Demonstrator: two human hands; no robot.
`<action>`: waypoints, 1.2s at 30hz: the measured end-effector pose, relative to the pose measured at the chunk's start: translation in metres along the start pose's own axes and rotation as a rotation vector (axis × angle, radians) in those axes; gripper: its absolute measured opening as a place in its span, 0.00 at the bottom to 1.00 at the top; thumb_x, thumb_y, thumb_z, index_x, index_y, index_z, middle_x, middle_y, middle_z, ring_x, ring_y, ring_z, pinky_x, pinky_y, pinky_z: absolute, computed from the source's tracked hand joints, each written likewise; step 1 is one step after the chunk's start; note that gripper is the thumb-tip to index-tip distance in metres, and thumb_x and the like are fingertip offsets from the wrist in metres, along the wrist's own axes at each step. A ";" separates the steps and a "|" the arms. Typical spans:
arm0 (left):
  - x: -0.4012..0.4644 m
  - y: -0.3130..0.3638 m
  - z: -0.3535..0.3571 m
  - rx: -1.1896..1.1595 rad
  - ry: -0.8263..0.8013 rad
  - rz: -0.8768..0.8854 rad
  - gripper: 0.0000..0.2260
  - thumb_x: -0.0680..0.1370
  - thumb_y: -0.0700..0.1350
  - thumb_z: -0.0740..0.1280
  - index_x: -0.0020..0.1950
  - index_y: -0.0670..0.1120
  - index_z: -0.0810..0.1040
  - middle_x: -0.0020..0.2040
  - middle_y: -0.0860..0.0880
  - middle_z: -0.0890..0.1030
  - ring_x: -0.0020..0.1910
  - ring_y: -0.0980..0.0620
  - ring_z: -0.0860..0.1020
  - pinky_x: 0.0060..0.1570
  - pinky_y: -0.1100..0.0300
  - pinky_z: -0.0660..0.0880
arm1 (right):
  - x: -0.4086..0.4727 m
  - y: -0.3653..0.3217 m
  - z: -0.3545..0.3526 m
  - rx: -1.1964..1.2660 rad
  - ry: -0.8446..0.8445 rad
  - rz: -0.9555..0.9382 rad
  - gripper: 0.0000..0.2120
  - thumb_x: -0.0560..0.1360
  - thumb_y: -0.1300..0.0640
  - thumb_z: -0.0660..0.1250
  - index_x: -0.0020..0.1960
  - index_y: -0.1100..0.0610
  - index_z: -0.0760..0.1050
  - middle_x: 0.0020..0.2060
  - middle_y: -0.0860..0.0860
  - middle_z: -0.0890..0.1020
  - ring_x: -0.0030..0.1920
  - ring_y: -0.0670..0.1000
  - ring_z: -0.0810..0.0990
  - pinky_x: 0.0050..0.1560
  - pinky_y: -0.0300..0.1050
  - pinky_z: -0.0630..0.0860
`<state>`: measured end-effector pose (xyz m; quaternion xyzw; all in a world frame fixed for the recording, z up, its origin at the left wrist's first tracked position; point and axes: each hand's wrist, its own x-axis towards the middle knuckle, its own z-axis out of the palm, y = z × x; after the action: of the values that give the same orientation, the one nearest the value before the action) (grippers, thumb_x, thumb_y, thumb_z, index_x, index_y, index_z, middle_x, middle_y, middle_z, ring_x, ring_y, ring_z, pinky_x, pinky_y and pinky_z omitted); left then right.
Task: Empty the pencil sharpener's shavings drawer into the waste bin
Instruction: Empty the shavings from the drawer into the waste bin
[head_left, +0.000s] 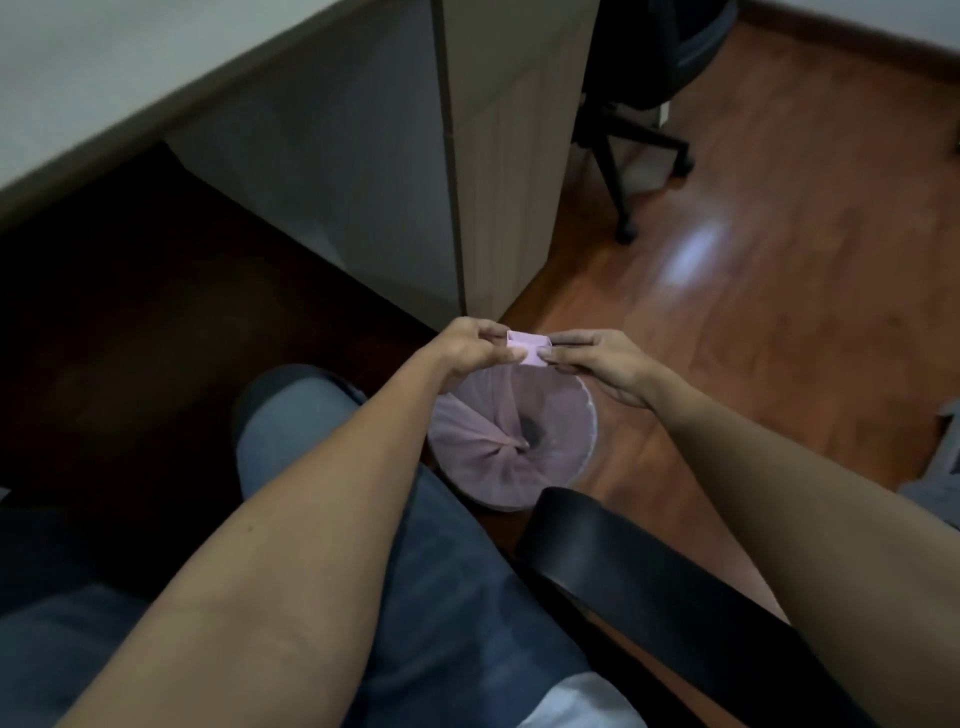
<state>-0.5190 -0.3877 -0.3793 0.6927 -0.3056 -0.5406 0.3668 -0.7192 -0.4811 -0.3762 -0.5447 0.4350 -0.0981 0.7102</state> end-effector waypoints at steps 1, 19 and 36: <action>0.004 -0.004 0.001 -0.002 -0.011 -0.020 0.29 0.72 0.42 0.79 0.70 0.36 0.76 0.64 0.39 0.80 0.64 0.46 0.80 0.68 0.55 0.75 | 0.001 0.006 -0.001 0.009 -0.012 0.011 0.16 0.72 0.65 0.76 0.59 0.63 0.82 0.48 0.52 0.88 0.51 0.48 0.85 0.63 0.46 0.79; 0.004 -0.039 0.005 -0.182 0.044 -0.236 0.23 0.75 0.33 0.73 0.69 0.33 0.74 0.67 0.39 0.79 0.62 0.46 0.82 0.49 0.64 0.81 | 0.025 0.034 0.015 0.105 -0.137 0.174 0.12 0.76 0.64 0.72 0.59 0.65 0.82 0.49 0.53 0.88 0.48 0.46 0.87 0.46 0.34 0.81; 0.009 0.003 -0.008 -0.314 0.183 -0.383 0.24 0.75 0.55 0.74 0.62 0.38 0.80 0.48 0.41 0.81 0.43 0.46 0.84 0.35 0.55 0.85 | 0.051 -0.009 0.039 0.149 -0.053 0.406 0.33 0.75 0.47 0.73 0.72 0.62 0.66 0.56 0.61 0.81 0.48 0.54 0.86 0.54 0.45 0.82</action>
<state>-0.5096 -0.3956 -0.3804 0.7184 -0.0469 -0.5760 0.3872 -0.6573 -0.4890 -0.3928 -0.3940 0.5088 0.0294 0.7649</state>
